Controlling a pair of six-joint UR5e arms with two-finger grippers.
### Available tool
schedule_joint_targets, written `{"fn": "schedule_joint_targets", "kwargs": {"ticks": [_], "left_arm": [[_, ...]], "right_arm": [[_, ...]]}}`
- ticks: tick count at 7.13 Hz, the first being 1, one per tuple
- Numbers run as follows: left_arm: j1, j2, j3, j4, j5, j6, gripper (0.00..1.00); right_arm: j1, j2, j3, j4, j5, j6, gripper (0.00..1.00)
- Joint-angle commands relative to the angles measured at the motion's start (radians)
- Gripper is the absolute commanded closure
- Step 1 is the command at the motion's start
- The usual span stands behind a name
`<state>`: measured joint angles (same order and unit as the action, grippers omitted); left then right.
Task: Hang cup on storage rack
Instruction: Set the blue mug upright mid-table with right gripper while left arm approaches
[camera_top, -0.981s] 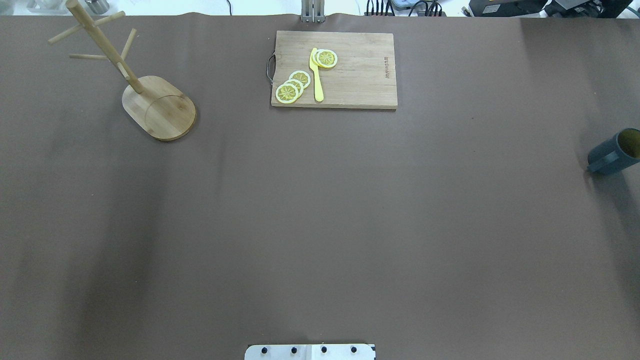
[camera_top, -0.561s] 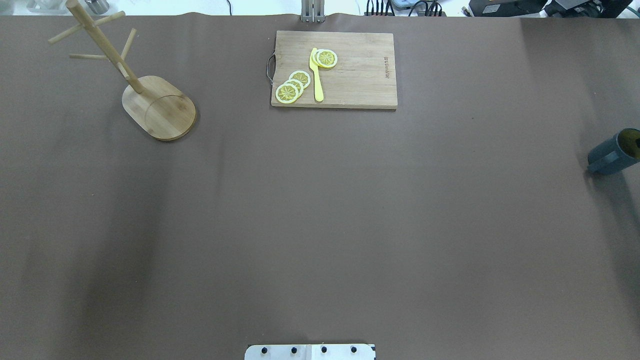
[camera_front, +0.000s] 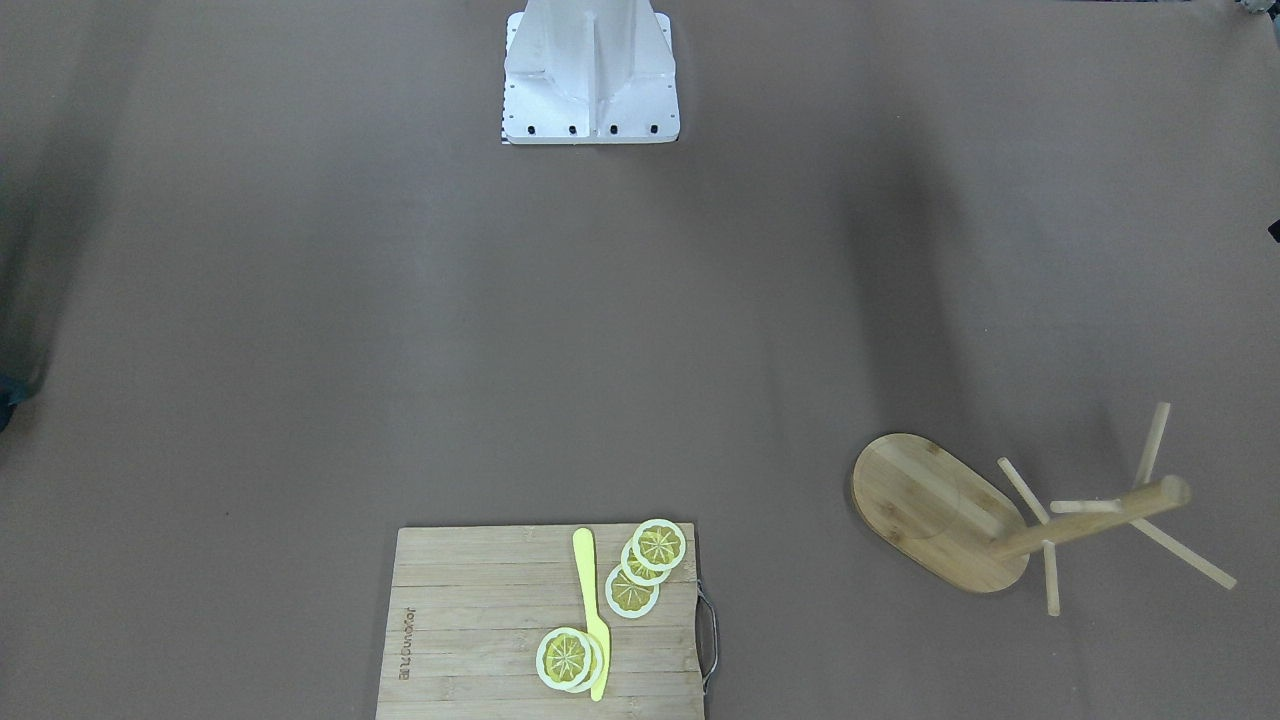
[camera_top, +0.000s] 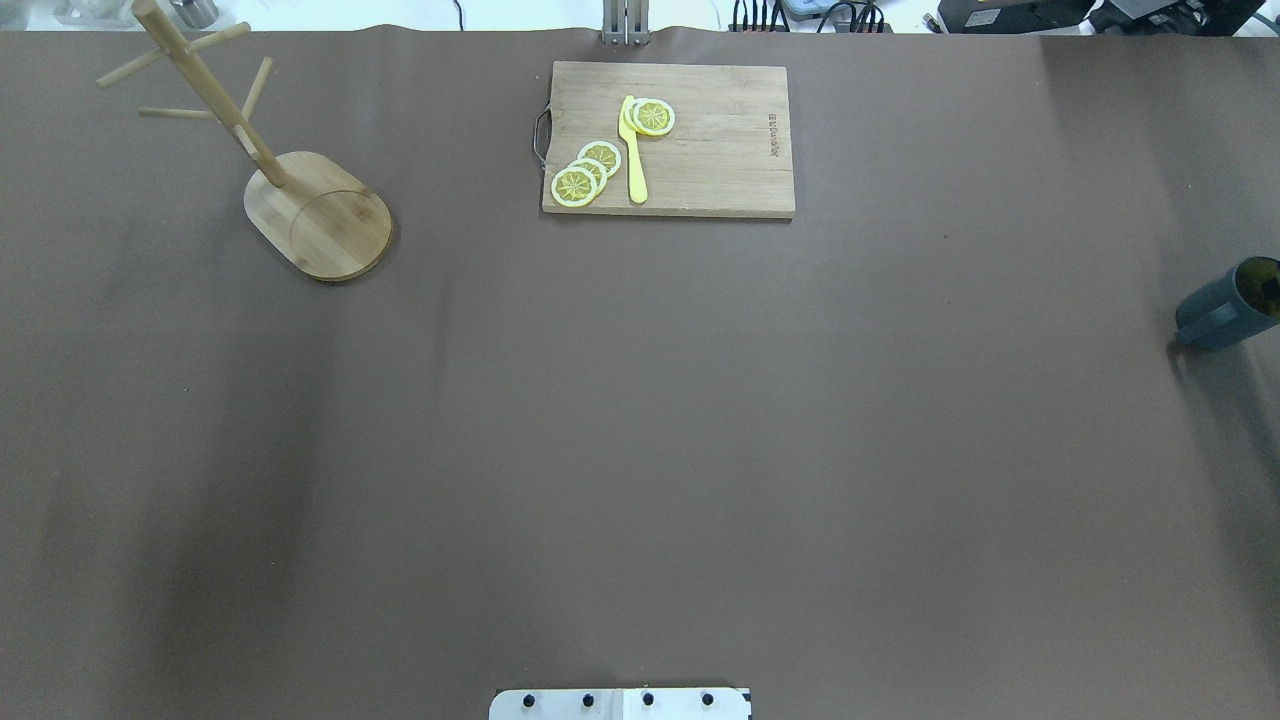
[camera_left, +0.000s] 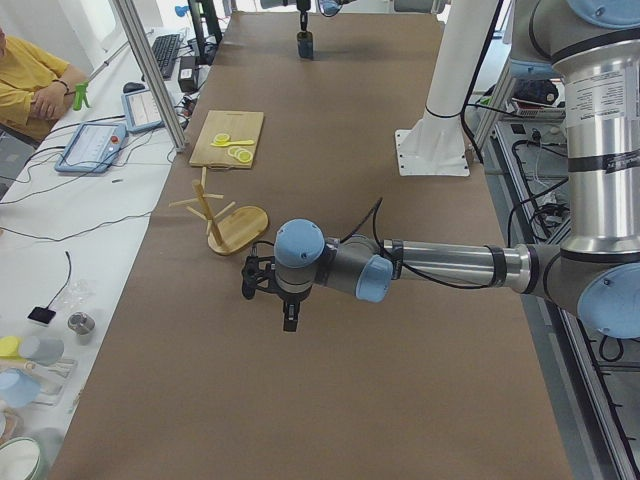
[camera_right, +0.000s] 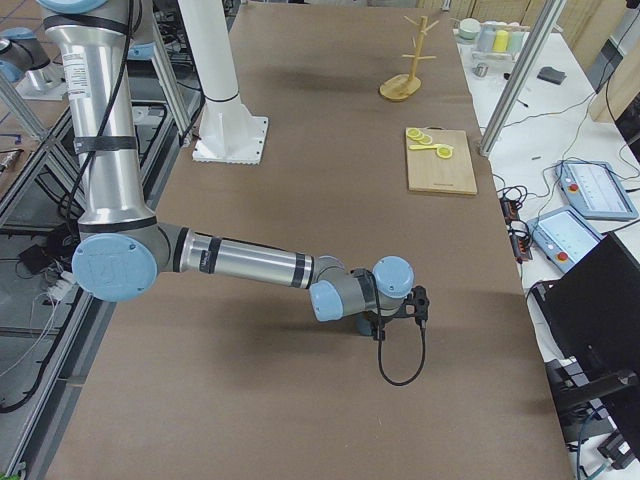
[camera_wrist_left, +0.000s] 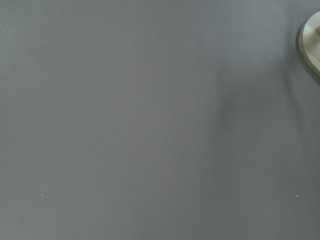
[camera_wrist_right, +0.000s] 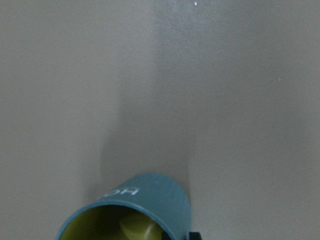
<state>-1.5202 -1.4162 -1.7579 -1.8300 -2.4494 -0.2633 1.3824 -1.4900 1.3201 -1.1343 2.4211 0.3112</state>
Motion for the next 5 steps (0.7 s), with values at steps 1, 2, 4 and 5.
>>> {"fn": "schedule_joint_targets", "kwargs": {"ticks": [1, 2, 4, 5], "left_arm": [[0.002, -0.003, -0.014, -0.002, -0.003, -0.002, 0.02], [0.006, -0.009, -0.052, 0.003, -0.014, -0.037, 0.02], [0.108, -0.042, -0.154, 0.002, -0.056, -0.207, 0.02], [0.180, -0.088, -0.185, -0.012, -0.048, -0.267, 0.03]], "right_arm": [[-0.009, -0.003, 0.141, -0.069, 0.015, 0.064, 1.00], [-0.049, 0.001, 0.268, -0.147, 0.015, 0.156, 1.00], [-0.168, 0.029, 0.481, -0.281, 0.007, 0.372, 1.00], [-0.246, 0.065, 0.529, -0.282, -0.003, 0.534, 1.00]]}}
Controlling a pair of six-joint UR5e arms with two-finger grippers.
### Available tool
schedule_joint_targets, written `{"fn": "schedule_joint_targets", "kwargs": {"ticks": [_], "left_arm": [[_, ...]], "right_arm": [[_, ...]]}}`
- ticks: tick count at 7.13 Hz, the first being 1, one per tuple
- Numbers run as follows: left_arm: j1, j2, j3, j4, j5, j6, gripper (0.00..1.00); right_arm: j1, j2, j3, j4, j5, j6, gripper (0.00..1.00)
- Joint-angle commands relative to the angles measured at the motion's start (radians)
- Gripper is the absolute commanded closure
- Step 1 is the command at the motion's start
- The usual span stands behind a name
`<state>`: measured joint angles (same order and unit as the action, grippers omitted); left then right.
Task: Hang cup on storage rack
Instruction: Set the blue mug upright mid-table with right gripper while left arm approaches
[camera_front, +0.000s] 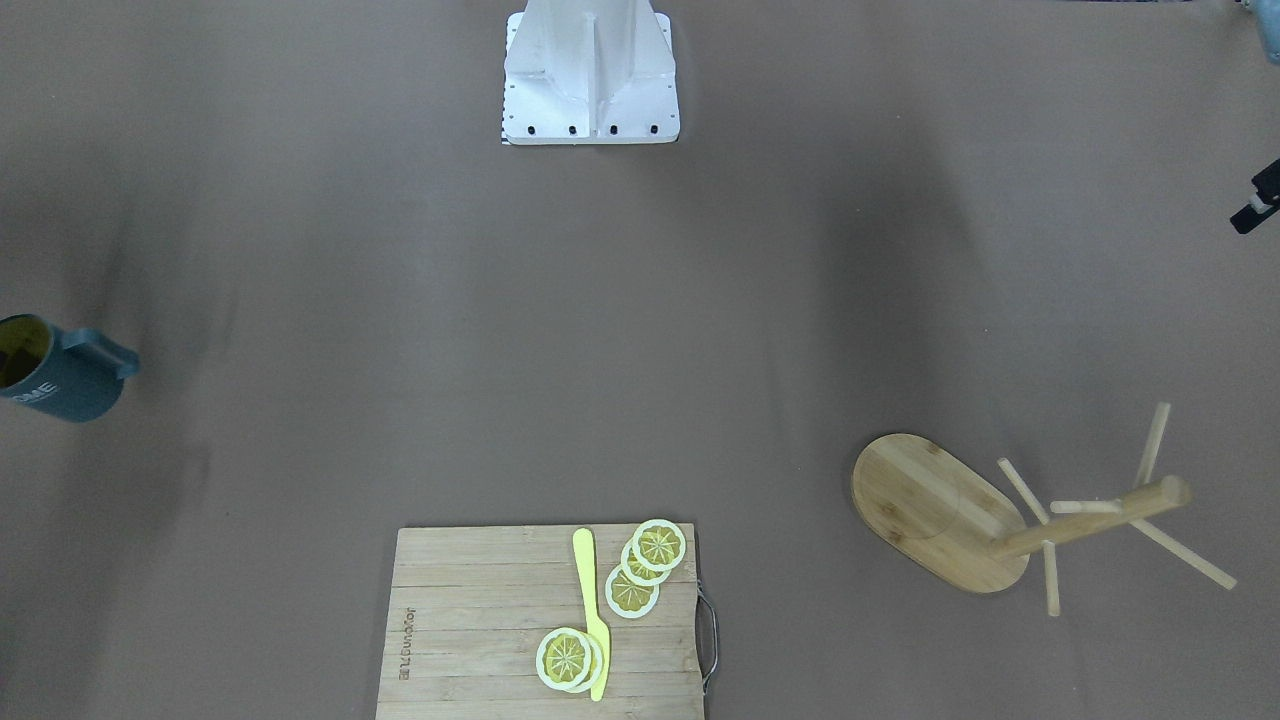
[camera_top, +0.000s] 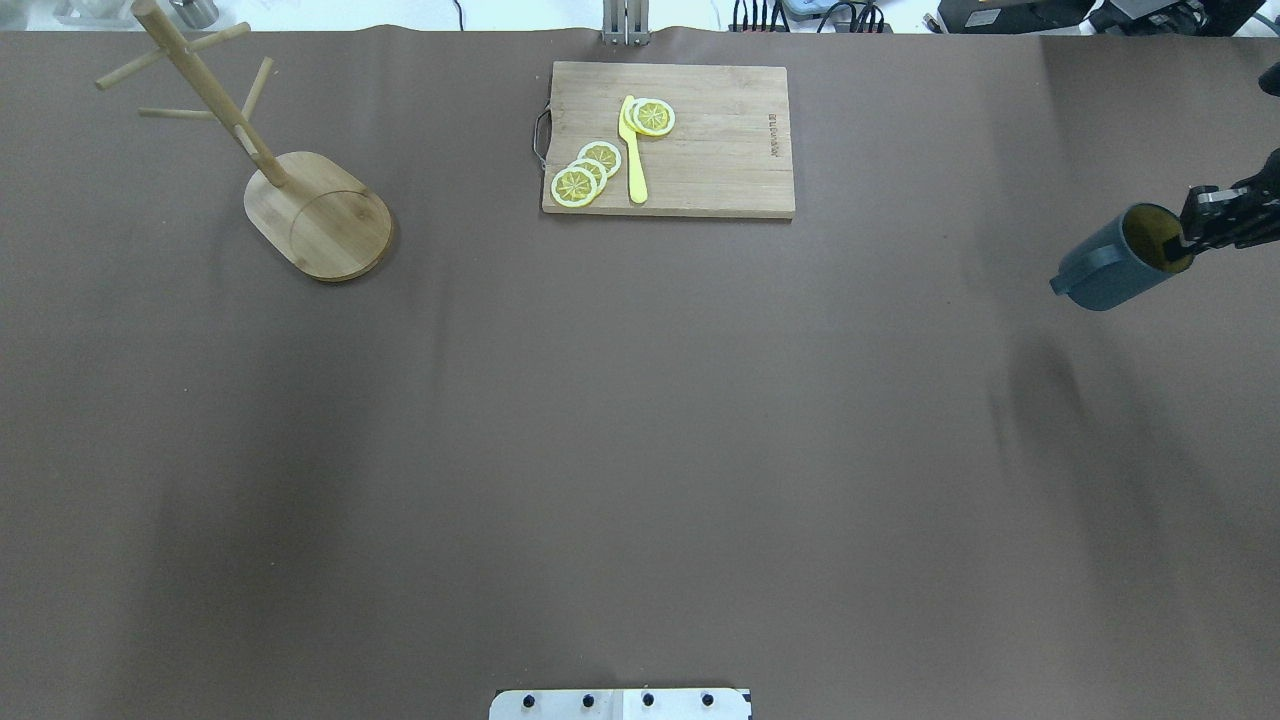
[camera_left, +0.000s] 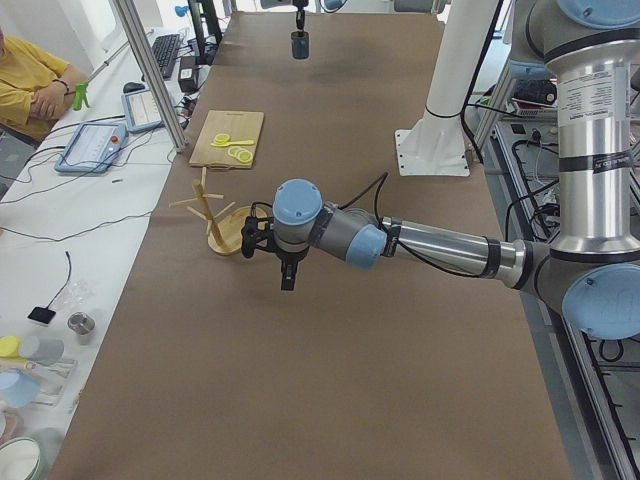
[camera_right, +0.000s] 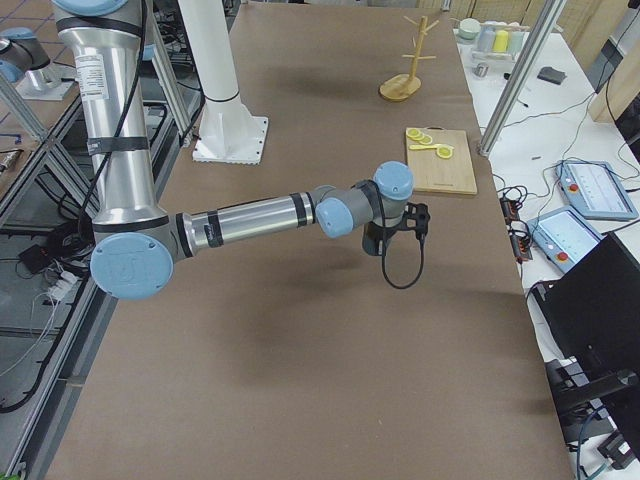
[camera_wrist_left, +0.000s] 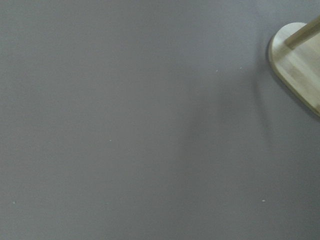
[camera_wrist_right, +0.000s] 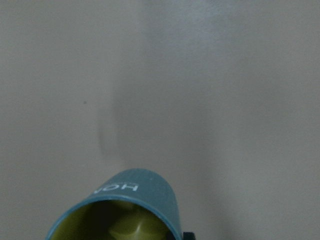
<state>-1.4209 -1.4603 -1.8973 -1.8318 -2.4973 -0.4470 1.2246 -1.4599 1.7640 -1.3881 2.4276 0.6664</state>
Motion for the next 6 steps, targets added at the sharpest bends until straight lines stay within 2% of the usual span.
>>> {"fn": "schedule_joint_targets", "kwargs": {"ticks": [1, 2, 3, 4, 6], "left_arm": [[0.133, -0.066, -0.063, -0.074, 0.003, -0.117, 0.03], [0.201, -0.087, -0.065, -0.172, 0.006, -0.149, 0.03], [0.244, -0.125, -0.066, -0.216, 0.008, -0.241, 0.02], [0.302, -0.177, -0.063, -0.259, 0.046, -0.245, 0.02], [0.489, -0.296, -0.057, -0.334, 0.215, -0.228, 0.03]], "right_arm": [[-0.181, 0.082, 0.121, -0.028, -0.042, 0.361, 1.00], [-0.292, 0.122, 0.144, -0.028, -0.127, 0.495, 1.00], [-0.391, 0.175, 0.144, -0.032, -0.184, 0.600, 1.00], [-0.460, 0.205, 0.141, -0.031, -0.209, 0.602, 1.00], [-0.581, 0.266, 0.135, -0.032, -0.313, 0.535, 1.00]]}}
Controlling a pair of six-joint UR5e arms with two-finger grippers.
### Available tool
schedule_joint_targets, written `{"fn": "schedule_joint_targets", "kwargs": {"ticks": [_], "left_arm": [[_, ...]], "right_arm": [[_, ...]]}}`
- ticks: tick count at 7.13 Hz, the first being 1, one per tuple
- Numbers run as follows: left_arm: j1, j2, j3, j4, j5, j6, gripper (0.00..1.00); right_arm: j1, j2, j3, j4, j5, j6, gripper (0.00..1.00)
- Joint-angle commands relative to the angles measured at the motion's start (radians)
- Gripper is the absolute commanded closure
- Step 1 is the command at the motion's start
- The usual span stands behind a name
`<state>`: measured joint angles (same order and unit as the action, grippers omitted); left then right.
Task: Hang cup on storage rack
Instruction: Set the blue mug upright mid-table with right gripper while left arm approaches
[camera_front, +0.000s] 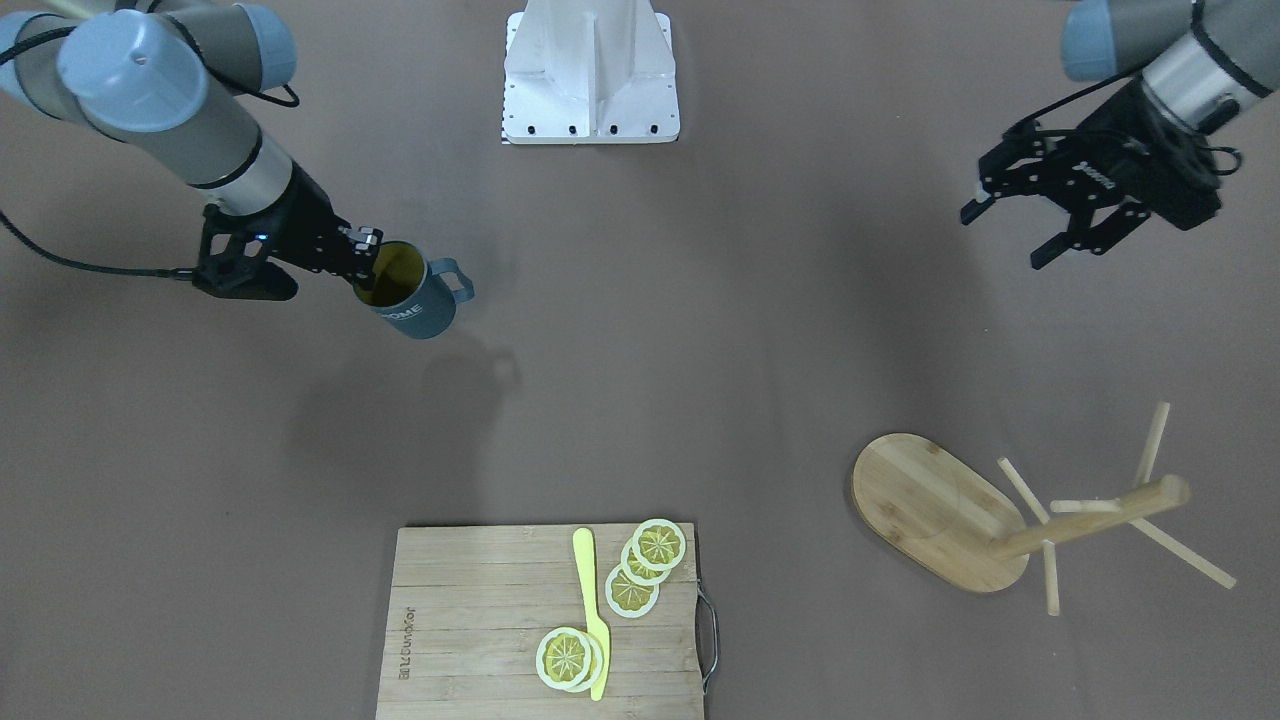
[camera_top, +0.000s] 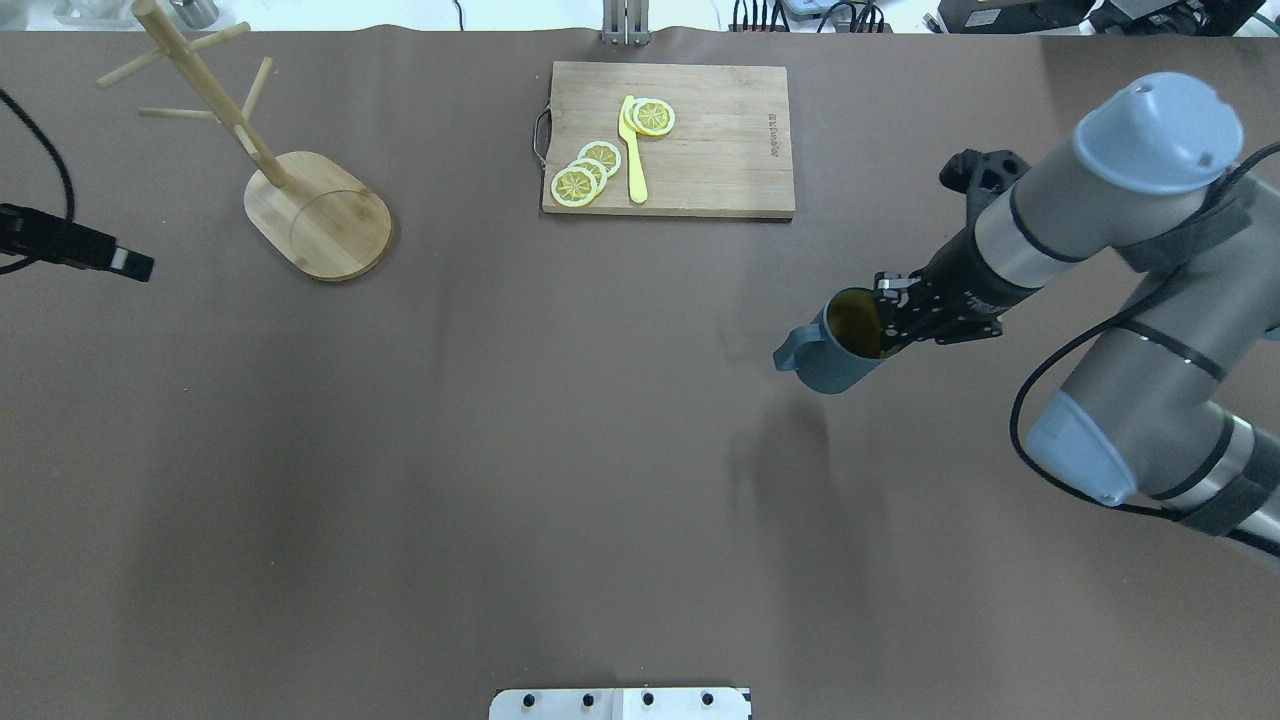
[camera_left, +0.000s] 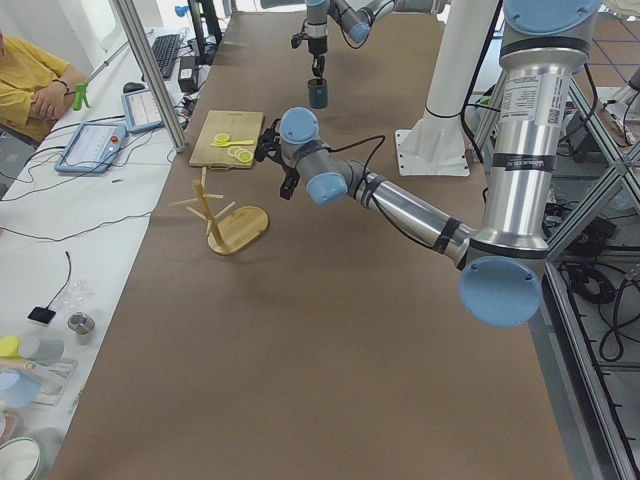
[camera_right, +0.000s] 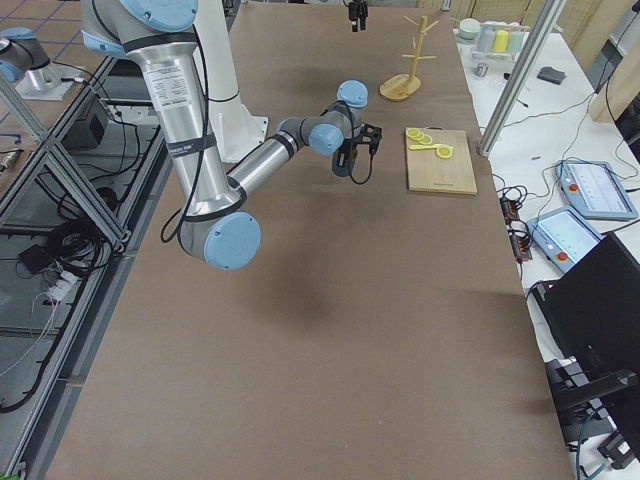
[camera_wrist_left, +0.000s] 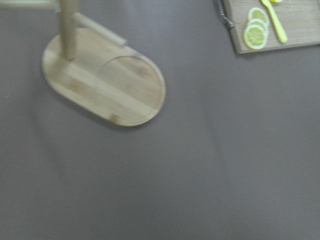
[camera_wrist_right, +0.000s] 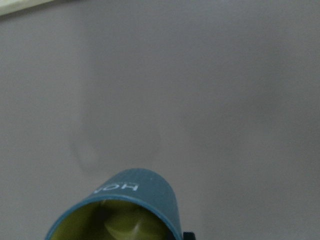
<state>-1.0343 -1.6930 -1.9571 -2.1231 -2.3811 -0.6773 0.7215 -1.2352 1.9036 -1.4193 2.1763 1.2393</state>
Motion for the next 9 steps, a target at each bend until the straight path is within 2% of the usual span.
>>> {"fn": "schedule_joint_targets", "kwargs": {"ticks": [1, 2, 4, 7, 8, 9], "left_arm": [[0.185, -0.123, 0.061, -0.114, 0.144, 0.031, 0.04], [0.228, -0.195, 0.151, -0.197, 0.151, 0.095, 0.03], [0.296, -0.198, 0.164, -0.294, 0.230, 0.097, 0.03], [0.510, -0.205, 0.185, -0.359, 0.475, 0.100, 0.04], [0.532, -0.203, 0.237, -0.445, 0.499, 0.104, 0.04], [0.548, -0.206, 0.279, -0.489, 0.505, 0.113, 0.04]], "right_arm": [[-0.109, 0.064, -0.014, -0.001, -0.096, -0.097, 1.00], [-0.125, 0.097, -0.026, -0.001, -0.107, -0.104, 1.00], [-0.164, 0.189, -0.113, -0.001, -0.173, -0.106, 1.00], [-0.203, 0.266, -0.192, -0.001, -0.231, -0.104, 1.00], [-0.211, 0.299, -0.228, -0.001, -0.233, -0.097, 1.00], [-0.209, 0.328, -0.263, 0.000, -0.231, -0.089, 0.66]]}}
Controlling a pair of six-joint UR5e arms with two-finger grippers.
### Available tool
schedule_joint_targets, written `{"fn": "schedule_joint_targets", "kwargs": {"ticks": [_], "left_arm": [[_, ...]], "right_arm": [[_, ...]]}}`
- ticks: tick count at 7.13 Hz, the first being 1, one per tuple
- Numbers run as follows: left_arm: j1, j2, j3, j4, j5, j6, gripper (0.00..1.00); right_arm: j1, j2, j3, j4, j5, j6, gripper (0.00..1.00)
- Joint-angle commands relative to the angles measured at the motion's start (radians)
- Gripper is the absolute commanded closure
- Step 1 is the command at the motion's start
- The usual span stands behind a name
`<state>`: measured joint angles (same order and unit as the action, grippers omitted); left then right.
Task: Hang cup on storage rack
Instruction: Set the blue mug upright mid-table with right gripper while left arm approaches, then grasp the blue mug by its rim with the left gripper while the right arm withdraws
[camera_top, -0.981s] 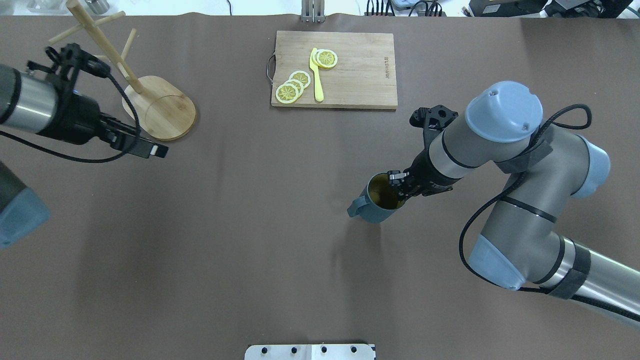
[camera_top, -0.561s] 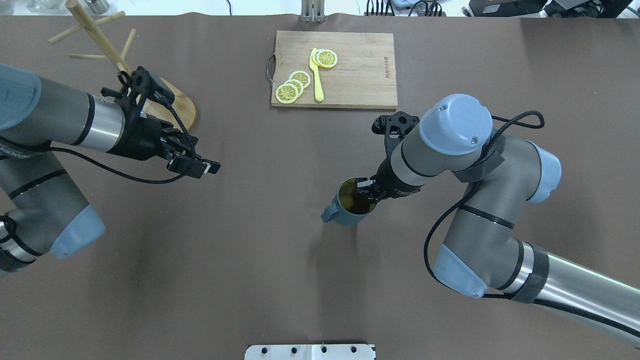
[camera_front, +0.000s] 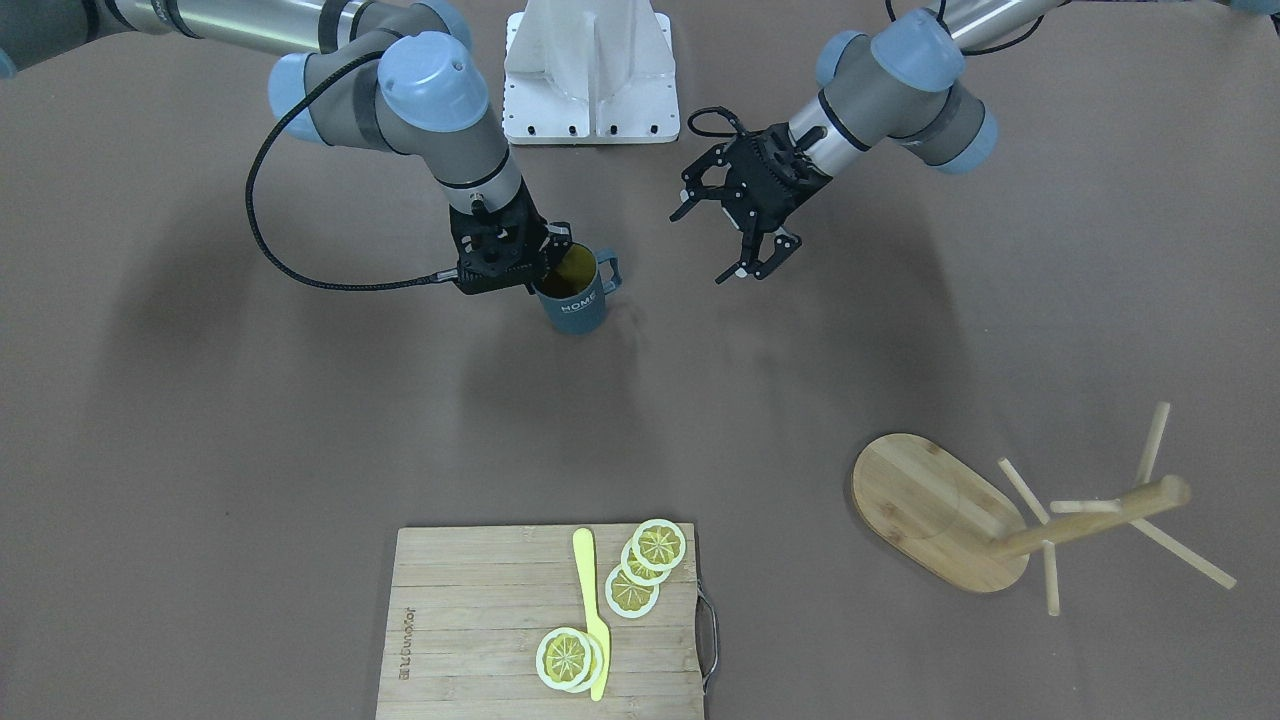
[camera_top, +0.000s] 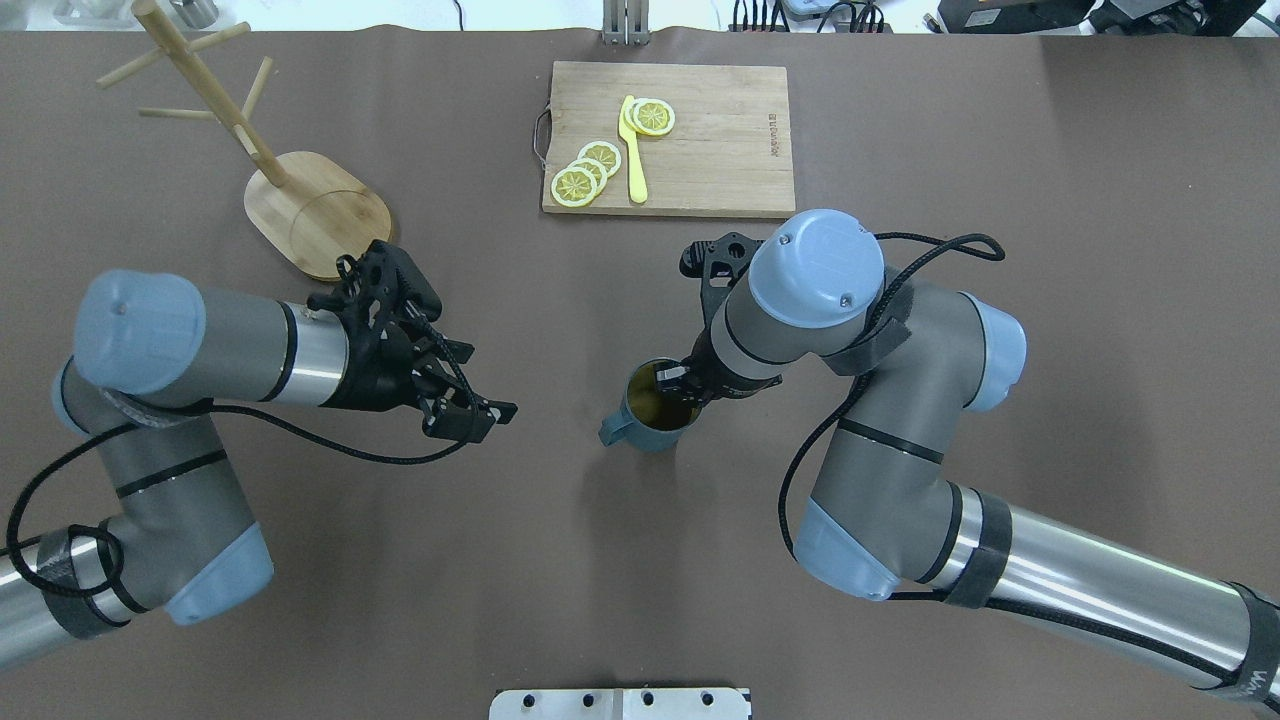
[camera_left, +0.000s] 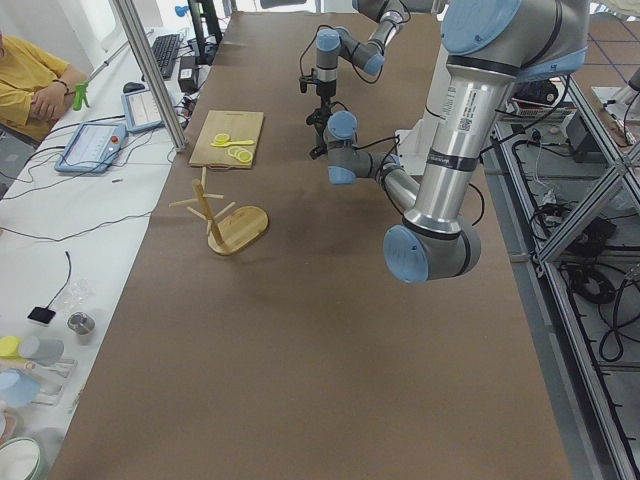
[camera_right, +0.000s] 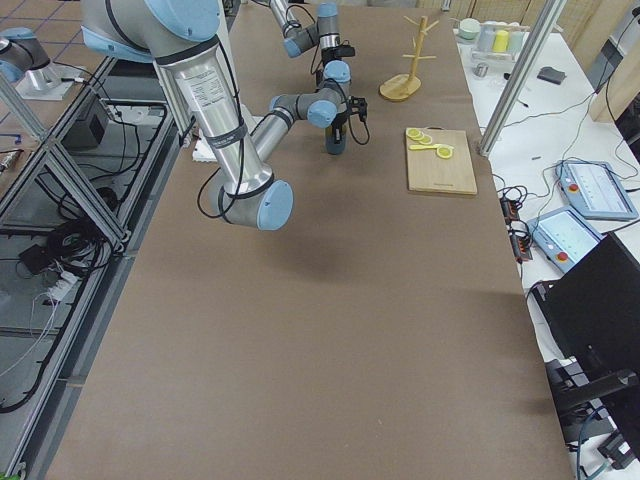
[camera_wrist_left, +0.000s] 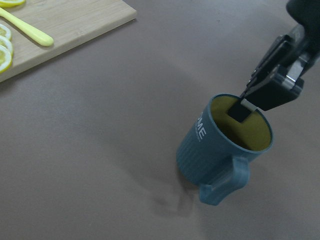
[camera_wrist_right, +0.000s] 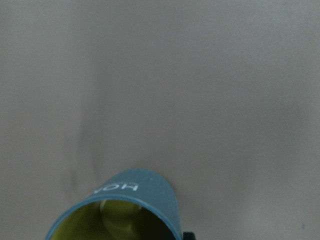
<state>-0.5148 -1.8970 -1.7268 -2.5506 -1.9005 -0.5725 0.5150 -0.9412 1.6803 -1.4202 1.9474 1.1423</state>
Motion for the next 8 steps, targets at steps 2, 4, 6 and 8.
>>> {"fn": "schedule_joint_targets", "kwargs": {"ticks": [2, 4, 6, 8], "left_arm": [[0.102, -0.016, 0.078, -0.068, 0.124, 0.011, 0.05], [0.111, -0.086, 0.154, -0.068, 0.132, 0.010, 0.07], [0.119, -0.093, 0.177, -0.104, 0.132, 0.017, 0.11], [0.145, -0.094, 0.295, -0.334, 0.249, 0.039, 0.11]], "right_arm": [[0.063, 0.041, -0.030, 0.003, 0.046, 0.004, 0.00], [0.210, -0.019, 0.010, 0.003, 0.224, -0.013, 0.00], [0.296, -0.178, 0.108, 0.000, 0.269, -0.187, 0.00], [0.368, -0.234, 0.110, 0.001, 0.318, -0.274, 0.00]]}}
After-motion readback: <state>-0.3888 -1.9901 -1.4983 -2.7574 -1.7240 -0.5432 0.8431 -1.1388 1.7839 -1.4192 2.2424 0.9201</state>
